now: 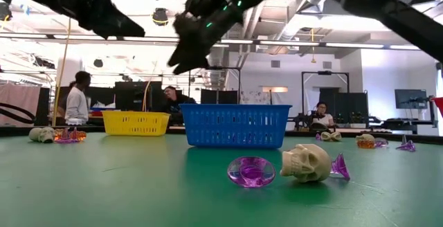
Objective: Sort Halloween decoration
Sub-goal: Put the witch hat toy into the blue bin
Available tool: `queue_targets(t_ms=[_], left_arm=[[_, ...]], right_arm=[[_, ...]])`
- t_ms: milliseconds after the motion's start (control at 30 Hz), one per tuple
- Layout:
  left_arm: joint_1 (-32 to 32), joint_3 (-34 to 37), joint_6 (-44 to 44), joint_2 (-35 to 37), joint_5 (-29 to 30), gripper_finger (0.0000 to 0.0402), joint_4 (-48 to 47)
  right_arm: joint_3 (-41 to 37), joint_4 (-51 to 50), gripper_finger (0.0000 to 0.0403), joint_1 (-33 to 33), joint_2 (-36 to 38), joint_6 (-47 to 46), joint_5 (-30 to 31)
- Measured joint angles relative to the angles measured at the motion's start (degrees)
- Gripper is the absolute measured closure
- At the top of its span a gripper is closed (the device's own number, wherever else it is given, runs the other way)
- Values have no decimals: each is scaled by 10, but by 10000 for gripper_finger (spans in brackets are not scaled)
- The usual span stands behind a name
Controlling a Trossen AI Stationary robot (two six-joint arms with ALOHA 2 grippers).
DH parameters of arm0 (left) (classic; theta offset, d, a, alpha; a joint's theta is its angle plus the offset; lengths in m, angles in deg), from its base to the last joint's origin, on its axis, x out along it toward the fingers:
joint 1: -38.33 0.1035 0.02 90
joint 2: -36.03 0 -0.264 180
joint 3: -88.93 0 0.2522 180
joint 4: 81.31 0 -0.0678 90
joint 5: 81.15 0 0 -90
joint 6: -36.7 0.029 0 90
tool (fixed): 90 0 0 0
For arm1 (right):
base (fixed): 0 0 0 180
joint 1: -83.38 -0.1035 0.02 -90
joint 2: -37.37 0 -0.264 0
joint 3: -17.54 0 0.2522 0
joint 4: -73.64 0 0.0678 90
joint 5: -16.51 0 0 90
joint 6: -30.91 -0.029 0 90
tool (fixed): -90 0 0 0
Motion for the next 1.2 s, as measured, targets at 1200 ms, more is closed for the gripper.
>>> queue_targets(t_ms=[1200], left_arm=[[0,-123,-361,-304,-270,319,-361]], right_arm=[[-902,559,168,-111,626,-15,87]])
